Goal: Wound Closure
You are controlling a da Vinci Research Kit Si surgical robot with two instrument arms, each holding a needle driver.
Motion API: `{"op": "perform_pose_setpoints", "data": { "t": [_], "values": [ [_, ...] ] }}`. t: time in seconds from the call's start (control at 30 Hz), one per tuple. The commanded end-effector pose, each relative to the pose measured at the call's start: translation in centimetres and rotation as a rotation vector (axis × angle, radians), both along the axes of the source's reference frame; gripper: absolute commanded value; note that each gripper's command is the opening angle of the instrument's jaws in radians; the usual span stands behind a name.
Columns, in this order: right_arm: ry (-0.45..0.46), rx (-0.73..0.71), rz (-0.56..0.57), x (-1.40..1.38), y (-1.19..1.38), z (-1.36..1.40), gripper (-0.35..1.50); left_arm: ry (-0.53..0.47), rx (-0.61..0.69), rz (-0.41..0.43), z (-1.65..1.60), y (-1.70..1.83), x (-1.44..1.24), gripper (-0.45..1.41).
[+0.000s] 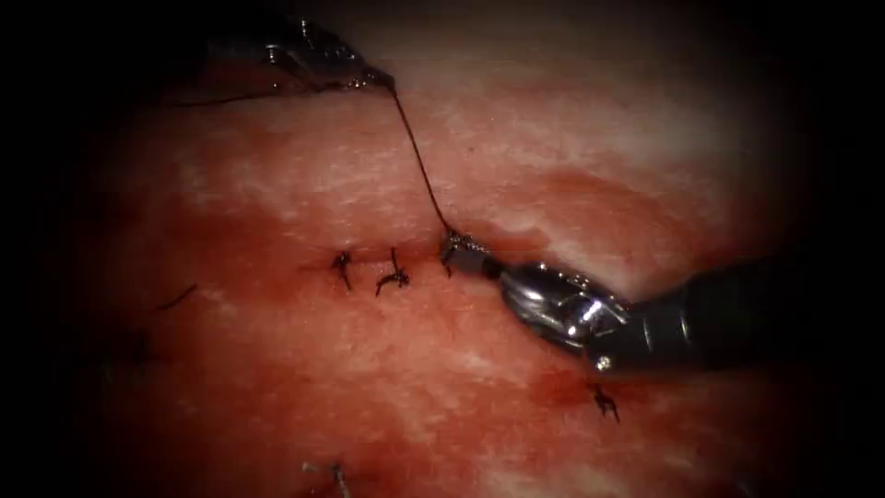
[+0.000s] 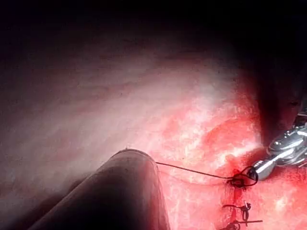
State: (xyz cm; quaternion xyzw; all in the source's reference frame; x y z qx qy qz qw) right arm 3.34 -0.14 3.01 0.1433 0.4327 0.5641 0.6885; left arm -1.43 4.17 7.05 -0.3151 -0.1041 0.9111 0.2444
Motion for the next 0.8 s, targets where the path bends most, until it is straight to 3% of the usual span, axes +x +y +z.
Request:
{"op": "perform_pose_setpoints", "data": {
  "t": [0.03, 0.33, 0.8],
  "values": [
    [-0.004, -0.01, -0.026, 0.02, -0.15, 0.06, -0.35, -0.002, 0.0, -0.006, 0.09, 0.03, -0.04, -0.45],
    [-0.009, -0.183, -0.175, 0.01, -0.36, -0.08, -0.35, -0.046, -0.018, -0.063, 0.36, 0.41, 0.04, -0.45],
    [-0.006, -0.227, -0.168, -0.03, -0.56, -0.15, -0.35, -0.094, -0.077, -0.103, 0.59, 0.74, 0.16, -0.45]
  ]
}}
